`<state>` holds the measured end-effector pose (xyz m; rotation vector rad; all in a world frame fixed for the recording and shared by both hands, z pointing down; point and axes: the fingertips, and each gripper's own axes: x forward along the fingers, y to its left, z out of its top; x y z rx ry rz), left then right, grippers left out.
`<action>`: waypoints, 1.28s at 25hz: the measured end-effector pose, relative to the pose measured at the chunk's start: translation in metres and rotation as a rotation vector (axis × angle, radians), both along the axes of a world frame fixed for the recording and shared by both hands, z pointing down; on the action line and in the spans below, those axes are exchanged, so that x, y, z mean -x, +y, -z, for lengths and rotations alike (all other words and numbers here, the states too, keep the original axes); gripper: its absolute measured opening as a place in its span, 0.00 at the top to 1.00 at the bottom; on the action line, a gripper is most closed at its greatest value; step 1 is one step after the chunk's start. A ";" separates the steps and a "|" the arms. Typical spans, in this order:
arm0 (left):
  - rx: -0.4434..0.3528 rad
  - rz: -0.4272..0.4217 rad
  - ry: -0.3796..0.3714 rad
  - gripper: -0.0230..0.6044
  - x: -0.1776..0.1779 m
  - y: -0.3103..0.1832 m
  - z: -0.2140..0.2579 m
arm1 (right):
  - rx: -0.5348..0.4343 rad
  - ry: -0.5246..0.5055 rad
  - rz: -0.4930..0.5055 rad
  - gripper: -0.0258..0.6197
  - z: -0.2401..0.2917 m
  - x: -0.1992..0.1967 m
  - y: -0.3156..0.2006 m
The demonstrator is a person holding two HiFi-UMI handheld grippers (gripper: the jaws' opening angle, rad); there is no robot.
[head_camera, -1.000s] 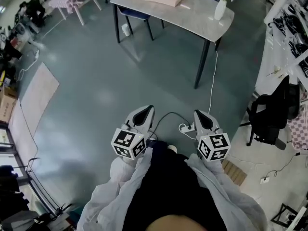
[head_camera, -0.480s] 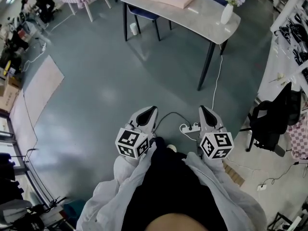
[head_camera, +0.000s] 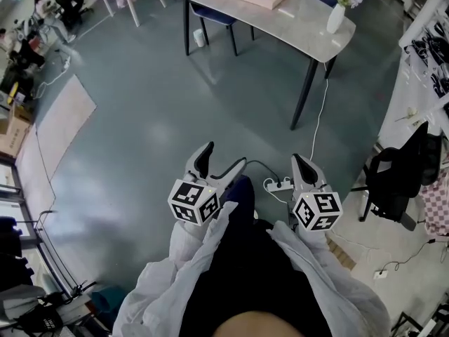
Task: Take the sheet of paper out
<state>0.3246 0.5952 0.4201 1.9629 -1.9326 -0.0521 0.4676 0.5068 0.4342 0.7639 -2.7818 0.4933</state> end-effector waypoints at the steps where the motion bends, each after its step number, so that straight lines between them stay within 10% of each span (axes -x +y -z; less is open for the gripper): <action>1: -0.001 0.009 -0.007 0.23 0.002 -0.003 0.000 | 0.002 -0.001 0.001 0.94 -0.001 0.002 -0.002; 5: 0.001 0.040 -0.034 0.00 0.011 -0.015 -0.005 | 0.011 0.003 0.002 0.94 -0.006 0.008 -0.012; 32: 0.032 0.001 0.007 0.00 0.164 -0.196 -0.014 | 0.005 0.018 0.001 0.94 0.004 0.163 -0.198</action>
